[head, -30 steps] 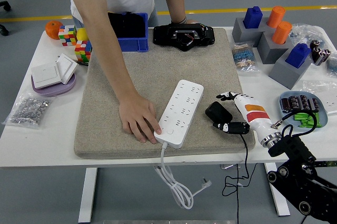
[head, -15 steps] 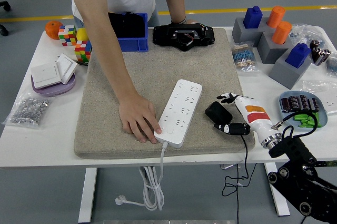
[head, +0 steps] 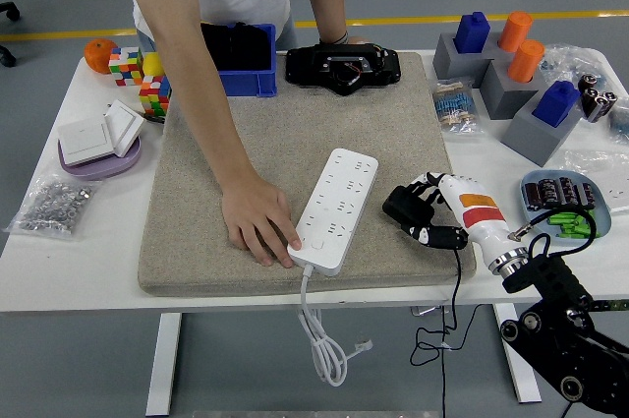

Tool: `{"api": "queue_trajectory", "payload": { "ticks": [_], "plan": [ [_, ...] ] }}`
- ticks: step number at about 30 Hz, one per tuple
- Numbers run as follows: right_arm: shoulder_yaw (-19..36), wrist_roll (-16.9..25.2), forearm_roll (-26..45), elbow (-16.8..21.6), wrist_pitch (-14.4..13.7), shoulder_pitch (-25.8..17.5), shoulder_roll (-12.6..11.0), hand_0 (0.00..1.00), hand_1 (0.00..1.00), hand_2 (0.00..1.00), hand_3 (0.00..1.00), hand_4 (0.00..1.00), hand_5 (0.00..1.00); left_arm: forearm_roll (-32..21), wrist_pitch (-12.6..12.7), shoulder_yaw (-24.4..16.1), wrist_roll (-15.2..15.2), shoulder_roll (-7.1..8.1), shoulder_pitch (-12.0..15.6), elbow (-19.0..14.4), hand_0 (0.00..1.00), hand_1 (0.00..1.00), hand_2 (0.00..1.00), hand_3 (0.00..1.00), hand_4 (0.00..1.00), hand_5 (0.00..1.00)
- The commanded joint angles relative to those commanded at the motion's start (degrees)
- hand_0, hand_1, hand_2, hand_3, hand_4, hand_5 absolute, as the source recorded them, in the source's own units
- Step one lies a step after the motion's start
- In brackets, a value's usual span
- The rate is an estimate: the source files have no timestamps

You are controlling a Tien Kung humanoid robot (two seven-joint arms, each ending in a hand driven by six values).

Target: Press the white button,pick up the black plug,place it near the board,insert it into the board

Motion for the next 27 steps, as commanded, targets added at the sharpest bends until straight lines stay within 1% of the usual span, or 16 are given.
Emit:
{"api": "queue_trajectory", "payload": {
  "ticks": [16,17,18,20,24,27],
  "plan": [
    [0.0,0.0,0.0,0.0,0.0,0.0,0.0,0.377,0.358,0.376,0.476,0.818,0.002,0.0,0.0,0.0,0.0,0.00,0.0,0.0,0.705,0.666,0.587,0.678,0.664,0.260],
    [-0.1,0.0,0.0,0.0,0.0,0.0,0.0,0.241,0.212,0.242,0.400,0.714,0.002,-0.1,0.0,0.1,0.0,-0.01,0.0,0.0,0.704,0.666,0.587,0.678,0.664,0.260],
    [-0.3,-0.1,0.0,-0.1,0.1,0.0,0.1,0.241,0.212,0.242,0.400,0.714,0.002,-0.2,0.0,0.2,-0.1,-0.03,0.0,0.0,0.704,0.666,0.587,0.678,0.664,0.260],
    [-0.1,1.4,0.9,1.2,-0.2,-0.3,-0.3,0.241,0.212,0.242,0.400,0.714,0.002,-0.2,0.0,0.1,-0.1,-0.02,-0.1,0.0,0.704,0.666,0.587,0.678,0.664,0.260],
    [1.6,1.7,1.9,5.9,0.0,-1.1,-1.1,0.232,0.216,0.240,0.406,0.710,0.002,0.0,0.0,-0.2,-0.1,0.02,-0.1,0.0,0.705,0.666,0.587,0.678,0.665,0.260],
    [1.7,1.7,1.9,6.2,0.0,-1.1,-1.1,0.232,0.216,0.240,0.406,0.710,0.002,0.0,0.0,-0.2,-0.1,0.02,-0.1,0.0,0.705,0.666,0.587,0.678,0.665,0.260]
  ]
}}
